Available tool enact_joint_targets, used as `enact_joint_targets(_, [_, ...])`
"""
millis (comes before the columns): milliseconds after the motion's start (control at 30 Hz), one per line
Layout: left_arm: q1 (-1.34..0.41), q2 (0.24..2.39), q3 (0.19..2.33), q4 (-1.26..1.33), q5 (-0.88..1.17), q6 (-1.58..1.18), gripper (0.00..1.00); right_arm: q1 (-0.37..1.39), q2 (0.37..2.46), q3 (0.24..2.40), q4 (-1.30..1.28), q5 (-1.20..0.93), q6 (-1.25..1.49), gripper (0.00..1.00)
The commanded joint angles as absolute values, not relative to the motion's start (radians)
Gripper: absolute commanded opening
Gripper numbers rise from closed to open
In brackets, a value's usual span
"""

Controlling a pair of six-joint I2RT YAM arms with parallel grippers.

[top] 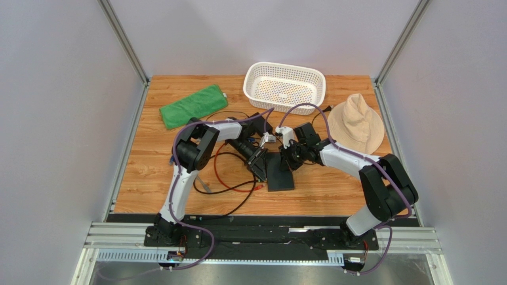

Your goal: Pull the plug from the switch port

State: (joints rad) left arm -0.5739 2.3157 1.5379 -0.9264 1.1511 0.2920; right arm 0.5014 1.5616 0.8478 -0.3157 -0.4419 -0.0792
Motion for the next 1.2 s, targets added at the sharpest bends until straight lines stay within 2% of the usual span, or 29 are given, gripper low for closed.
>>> enact_joint_targets(0, [-0.589,2.370,1.565,-0.904,1.088,0.313,0.44,0.500,1.554,0.828,-0.341,-0.394,-0.104,0.01])
enact_joint_targets(100, [-0.591,2.379,1.566,-0.904,1.078,0.313,0.42,0.500,1.554,0.828,-0.342,-0.394,-0.104,0.01])
enact_joint_targets(300, [-0.592,2.393,1.577,-0.900,1.066,0.302,0.28,0.500,1.554,0.828,-0.342,-0.393,-0.104,0.01])
enact_joint_targets(400, [-0.595,2.398,1.577,-0.893,1.055,0.285,0.03,0.500,1.555,0.827,-0.342,-0.393,-0.104,0.01])
enact_joint_targets(433, [-0.595,2.399,1.577,-0.885,1.034,0.264,0.00,0.500,1.555,0.830,-0.341,-0.393,-0.104,0.01])
enact_joint_targets(767, [-0.592,2.407,1.637,-0.969,1.058,0.281,0.00,0.500,1.560,0.831,-0.344,-0.393,-0.104,0.01])
enact_joint_targets(1033, [-0.591,2.422,1.597,-0.988,1.068,0.350,0.00,0.500,1.563,0.834,-0.344,-0.393,-0.104,0.01])
enact_joint_targets(1167, [-0.586,2.477,1.704,-1.115,1.074,0.414,0.00,0.500,1.572,0.839,-0.350,-0.396,-0.104,0.01])
